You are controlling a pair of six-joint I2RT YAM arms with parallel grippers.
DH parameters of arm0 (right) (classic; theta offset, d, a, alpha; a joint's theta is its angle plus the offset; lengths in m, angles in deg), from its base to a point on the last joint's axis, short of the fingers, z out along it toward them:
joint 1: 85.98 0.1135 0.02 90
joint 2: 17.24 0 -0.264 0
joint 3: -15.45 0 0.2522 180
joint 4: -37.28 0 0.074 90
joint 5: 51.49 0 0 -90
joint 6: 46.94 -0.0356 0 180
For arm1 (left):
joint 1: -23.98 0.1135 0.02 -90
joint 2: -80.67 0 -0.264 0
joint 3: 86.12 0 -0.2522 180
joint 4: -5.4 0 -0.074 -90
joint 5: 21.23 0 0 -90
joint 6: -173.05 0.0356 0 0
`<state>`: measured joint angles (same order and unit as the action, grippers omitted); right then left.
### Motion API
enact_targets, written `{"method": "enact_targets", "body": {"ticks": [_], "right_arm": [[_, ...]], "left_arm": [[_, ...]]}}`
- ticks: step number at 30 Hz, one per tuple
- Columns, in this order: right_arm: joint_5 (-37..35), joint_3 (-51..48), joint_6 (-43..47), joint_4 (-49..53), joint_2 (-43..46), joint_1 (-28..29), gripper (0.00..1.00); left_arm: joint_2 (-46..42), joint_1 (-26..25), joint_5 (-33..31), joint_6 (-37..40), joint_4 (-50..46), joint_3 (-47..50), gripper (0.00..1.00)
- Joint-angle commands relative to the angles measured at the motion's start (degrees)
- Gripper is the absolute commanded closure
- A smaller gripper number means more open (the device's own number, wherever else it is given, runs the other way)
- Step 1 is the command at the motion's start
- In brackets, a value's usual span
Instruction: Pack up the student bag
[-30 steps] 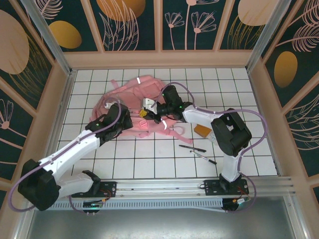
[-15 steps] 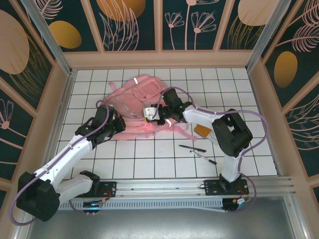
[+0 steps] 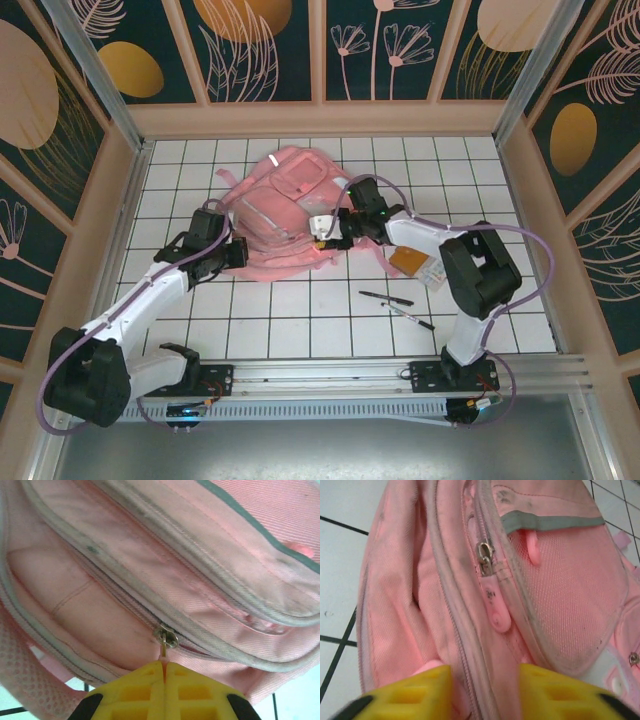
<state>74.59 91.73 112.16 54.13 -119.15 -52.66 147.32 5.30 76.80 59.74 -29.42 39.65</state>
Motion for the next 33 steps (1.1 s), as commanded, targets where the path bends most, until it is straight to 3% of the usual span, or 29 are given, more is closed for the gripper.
{"method": "enact_targets", "body": {"ticks": [1, 6, 9, 14, 16, 18, 19, 20, 21, 23, 26, 30, 33], "right_arm": [[4.26, -3.98, -8.85, -6.44, 5.42, 1.11, 0.49], [2.54, -8.73, -26.51, -26.20, 7.96, 5.79, 0.46], [0.51, -8.97, -32.36, -33.08, 6.04, 8.20, 0.42], [-0.57, -2.87, -28.78, -22.41, 0.88, 11.07, 0.41], [-0.92, -0.65, -27.34, -16.46, -0.29, 11.93, 0.35], [-3.74, 0.19, -26.58, -13.59, -1.12, 13.21, 0.29], [-5.54, 0.25, -25.96, -12.80, -1.42, 13.87, 0.29], [-8.12, 0.05, -25.70, -12.65, -1.77, 14.42, 0.29], [-10.75, -0.19, -25.44, -12.68, -2.28, 14.67, 0.29], [-14.85, -0.21, -24.76, -12.12, -3.52, 14.84, 0.29], [-21.49, 0.54, -22.12, -10.62, -5.40, 15.41, 0.32], [-26.24, 0.33, -20.69, -10.74, -6.08, 15.49, 0.41], [-24.75, 0.32, -20.68, -10.16, -6.06, 15.37, 0.59]], "left_arm": [[-2.16, 0.40, 8.76, 0.66, 4.71, 1.27, 1.00], [-5.00, 0.35, 14.71, -2.45, 8.17, 2.80, 1.00], [-4.97, 0.40, 16.56, -4.36, 9.33, 3.80, 1.00], [-5.51, 0.39, 16.95, -7.10, 10.75, 5.29, 1.00], [-6.28, 0.40, 12.63, -6.36, 8.71, 5.02, 1.00], [-7.11, 0.39, 4.19, -5.46, 5.05, 4.37, 0.99], [-7.31, 0.40, 1.52, -4.70, 3.83, 4.19, 0.80], [-7.28, 0.39, -1.07, -3.70, 2.89, 4.05, 0.49], [-6.96, 0.40, -2.76, -2.67, 2.32, 3.84, 0.32], [-6.00, 0.40, -4.57, -0.30, 2.34, 3.51, 0.22], [-3.90, 0.40, -7.93, 2.42, 2.85, 2.52, 0.22], [-1.18, 0.34, -7.96, 7.41, 4.60, 0.70, 0.35], [-0.06, 0.40, -1.89, 11.42, 7.72, 0.64, 0.38]]}}
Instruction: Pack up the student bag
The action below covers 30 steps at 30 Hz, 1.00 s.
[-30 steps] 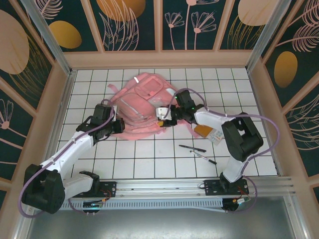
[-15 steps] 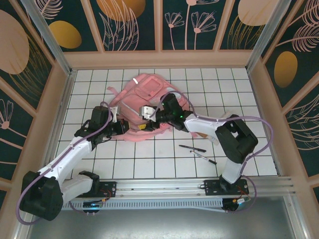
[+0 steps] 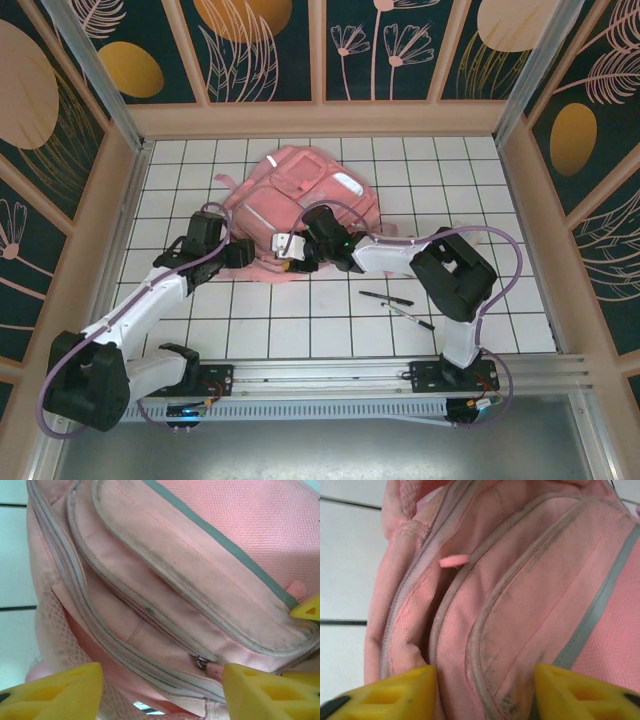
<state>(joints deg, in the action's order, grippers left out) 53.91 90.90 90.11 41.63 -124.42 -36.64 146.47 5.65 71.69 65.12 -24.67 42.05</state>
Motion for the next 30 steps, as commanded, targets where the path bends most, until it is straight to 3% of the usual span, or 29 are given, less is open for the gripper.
{"method": "enact_targets", "body": {"ticks": [1, 4, 7, 13, 25, 30], "right_arm": [[-3.60, 1.32, 1.38, 2.69, -0.85, -0.65, 0.66], [-3.62, 1.52, 1.72, 2.87, -0.90, -0.65, 0.91], [-3.65, 1.08, 1.90, 1.77, -0.19, -0.72, 1.00], [0.85, 0.98, -0.48, -0.68, 2.65, -1.84, 1.00], [8.02, 1.06, -4.04, -2.77, 3.15, -3.20, 1.00], [8.51, 1.06, -4.59, -2.81, 2.94, -3.22, 1.00]], "left_arm": [[1.07, 0.01, 5.93, 7.45, 3.74, -1.61, 0.38], [1.78, 0.04, 11.23, 10.11, 4.52, -1.49, 0.35], [1.02, 0.05, 12.79, 12.38, 4.95, -0.64, 0.33], [0.86, 0.00, 16.19, 13.42, 5.78, 0.34, 0.29], [9.28, -0.94, 6.87, 5.67, 4.65, -0.99, 0.35], [13.35, -1.09, 7.94, 4.81, 2.72, -2.76, 0.38]]}}
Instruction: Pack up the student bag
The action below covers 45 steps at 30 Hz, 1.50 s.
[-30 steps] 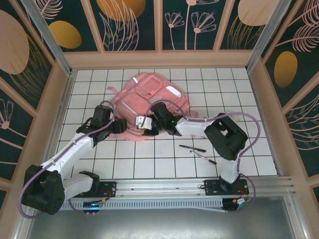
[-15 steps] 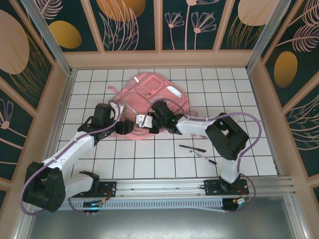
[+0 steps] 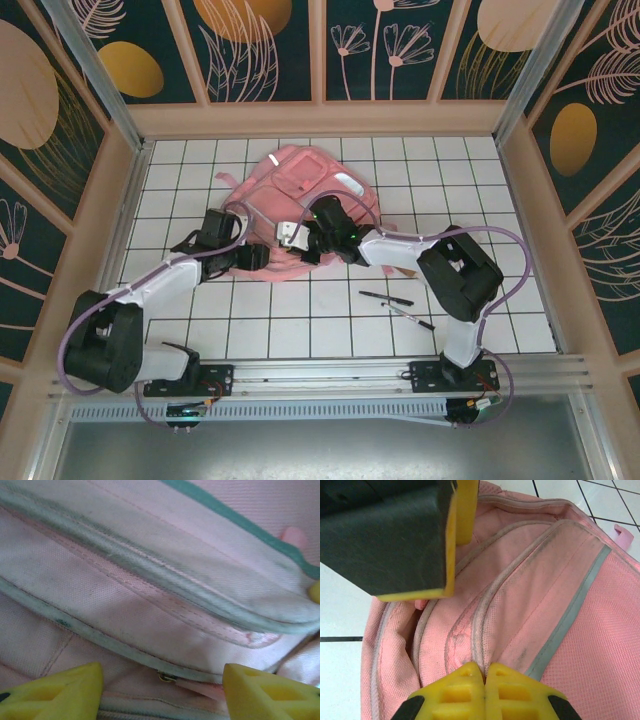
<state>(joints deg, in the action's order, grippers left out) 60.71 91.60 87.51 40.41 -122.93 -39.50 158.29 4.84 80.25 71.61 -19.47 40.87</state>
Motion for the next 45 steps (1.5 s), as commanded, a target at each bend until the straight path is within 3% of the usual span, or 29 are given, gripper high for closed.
{"method": "enact_targets", "body": {"ticks": [1, 7, 12, 17, 21, 26, 32, 35, 37, 39, 45], "right_arm": [[1.76, 0.46, -1.95, -1.46, 1.38, -0.34, 1.00], [1.88, 1.32, -1.74, -0.29, 1.10, -0.36, 1.00], [2.24, 1.99, -1.43, 0.54, 0.80, -0.52, 1.00], [2.42, 2.32, -1.39, 0.86, 0.55, -0.52, 1.00], [2.55, 2.56, -1.03, 1.38, 0.46, -0.68, 1.00], [2.77, 2.82, 0.83, 2.36, 0.42, -0.99, 1.00], [6.15, 3.26, 4.00, 4.50, 3.04, -4.08, 1.00], [8.87, 3.52, 5.09, 4.57, 4.97, -5.19, 1.00], [9.52, 4.03, 5.45, 4.81, 5.78, -5.35, 1.00], [9.96, 4.51, 5.48, 5.09, 6.07, -5.35, 1.00], [10.23, 6.44, 4.80, 5.42, 5.43, -5.35, 1.00]], "left_arm": [[2.09, -0.43, 0.43, -1.73, -2.52, -1.75, 0.38], [2.17, -2.29, 4.91, -2.46, -4.44, -3.42, 0.29], [3.02, -3.10, -1.14, -5.48, -7.90, -5.15, 0.33], [6.15, -3.19, -2.19, -8.04, -9.47, -4.62, 0.46], [6.67, -3.90, -0.77, -8.99, -10.61, -4.78, 0.47], [6.45, -4.69, -1.99, -9.17, -13.03, -5.91, 0.69], [1.67, -5.04, 2.48, -6.35, -11.05, -3.70, 0.80], [-1.49, -5.12, 4.68, -5.38, -9.19, -2.77, 0.74], [-3.84, -5.08, 6.33, -5.99, -7.71, -2.94, 0.54], [-5.98, -5.08, 7.41, -7.91, -5.97, -3.55, 0.44], [-7.76, -6.20, 5.90, -13.00, -3.64, -4.13, 0.44]]}}
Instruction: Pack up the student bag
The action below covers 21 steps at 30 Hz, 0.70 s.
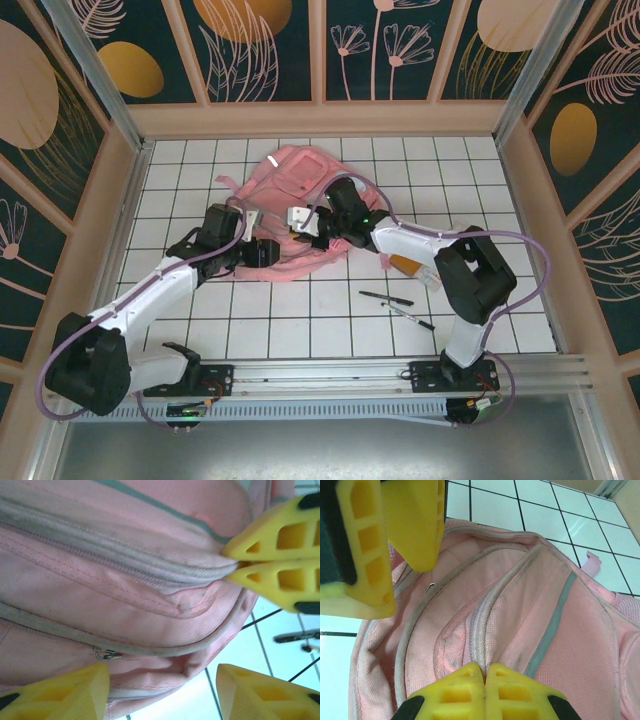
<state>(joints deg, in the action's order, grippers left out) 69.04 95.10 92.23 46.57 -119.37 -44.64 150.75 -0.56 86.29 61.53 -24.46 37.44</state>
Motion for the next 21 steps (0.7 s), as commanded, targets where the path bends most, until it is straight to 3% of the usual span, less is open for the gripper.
{"method": "enact_targets", "body": {"ticks": [1, 9, 17, 21], "right_arm": [[1.91, 3.34, 0.10, -0.46, 1.71, -0.34, 1.00], [4.30, 5.98, -4.92, -2.10, 1.50, -2.13, 1.00], [7.60, 6.29, -6.45, -2.65, 2.02, -2.36, 1.00], [8.76, 5.79, -5.89, -2.14, 2.57, -2.18, 1.00]], "left_arm": [[0.23, -1.39, -1.41, -3.37, 1.02, -0.60, 0.44], [0.83, -3.08, -9.09, -9.40, 1.80, 1.60, 0.44], [2.56, -3.25, -14.15, -9.30, 3.09, 0.67, 0.44], [3.40, -3.24, -15.96, -6.69, 4.14, -1.12, 0.59]]}}
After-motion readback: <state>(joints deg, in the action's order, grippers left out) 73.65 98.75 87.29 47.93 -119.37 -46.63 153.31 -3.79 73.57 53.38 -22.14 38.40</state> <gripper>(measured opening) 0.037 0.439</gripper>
